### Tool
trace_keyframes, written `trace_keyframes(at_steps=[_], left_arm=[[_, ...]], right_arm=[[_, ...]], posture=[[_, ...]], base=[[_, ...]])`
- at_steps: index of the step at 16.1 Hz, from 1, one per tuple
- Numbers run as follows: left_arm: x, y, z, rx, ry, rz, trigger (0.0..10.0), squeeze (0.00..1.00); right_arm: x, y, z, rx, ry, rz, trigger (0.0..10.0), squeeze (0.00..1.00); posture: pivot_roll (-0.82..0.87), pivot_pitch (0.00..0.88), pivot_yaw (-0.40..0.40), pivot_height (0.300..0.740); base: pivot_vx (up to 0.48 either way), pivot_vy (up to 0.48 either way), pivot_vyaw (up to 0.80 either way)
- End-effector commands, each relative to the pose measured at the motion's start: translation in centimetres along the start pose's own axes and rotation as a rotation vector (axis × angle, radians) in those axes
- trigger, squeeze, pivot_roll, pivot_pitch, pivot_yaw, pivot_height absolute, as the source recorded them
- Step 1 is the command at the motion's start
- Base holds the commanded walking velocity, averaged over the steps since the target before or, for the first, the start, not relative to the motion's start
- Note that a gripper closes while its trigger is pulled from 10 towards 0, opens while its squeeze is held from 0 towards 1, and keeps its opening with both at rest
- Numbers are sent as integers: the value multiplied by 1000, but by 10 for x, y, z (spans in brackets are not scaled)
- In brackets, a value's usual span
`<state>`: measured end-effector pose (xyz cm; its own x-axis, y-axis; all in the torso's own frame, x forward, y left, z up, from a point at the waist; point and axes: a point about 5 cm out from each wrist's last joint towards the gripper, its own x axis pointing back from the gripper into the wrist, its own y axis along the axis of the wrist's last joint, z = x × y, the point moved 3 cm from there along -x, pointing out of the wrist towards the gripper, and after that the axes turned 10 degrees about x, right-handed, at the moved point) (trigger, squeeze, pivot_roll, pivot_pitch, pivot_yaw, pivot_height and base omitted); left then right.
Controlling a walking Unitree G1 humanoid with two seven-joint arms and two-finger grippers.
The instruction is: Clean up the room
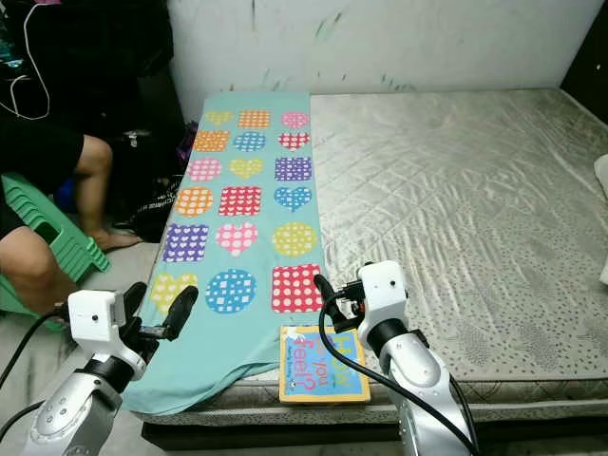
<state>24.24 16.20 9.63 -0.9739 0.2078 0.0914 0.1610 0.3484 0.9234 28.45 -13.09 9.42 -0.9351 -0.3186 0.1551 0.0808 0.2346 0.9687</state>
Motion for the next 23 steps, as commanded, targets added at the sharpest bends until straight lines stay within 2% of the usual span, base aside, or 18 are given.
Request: trace_keyframes(at_steps=[1,8,17,23], left_arm=[[1,3,-1,5,-5,2,10000,0],[2,2,0,14,-3,17,10000,0],[0,4,-2,1,-16,11,10000,0],[-1,4,-3,-2,-16,10,10000,0]], right_arm=[[1,5,0,-3,3,-13,10000,0],[3,3,0,6,6,-3,10000,0],[3,1,0,34,21,4,10000,0],[3,0,0,37,20,7,10000,0]], posture=[[-194,21,16,740],[-197,28,15,740],[-199,30,15,740],[-201,30,16,740]], base=[[0,401,0],[0,480,0],[0,0,0],[0,0,471]])
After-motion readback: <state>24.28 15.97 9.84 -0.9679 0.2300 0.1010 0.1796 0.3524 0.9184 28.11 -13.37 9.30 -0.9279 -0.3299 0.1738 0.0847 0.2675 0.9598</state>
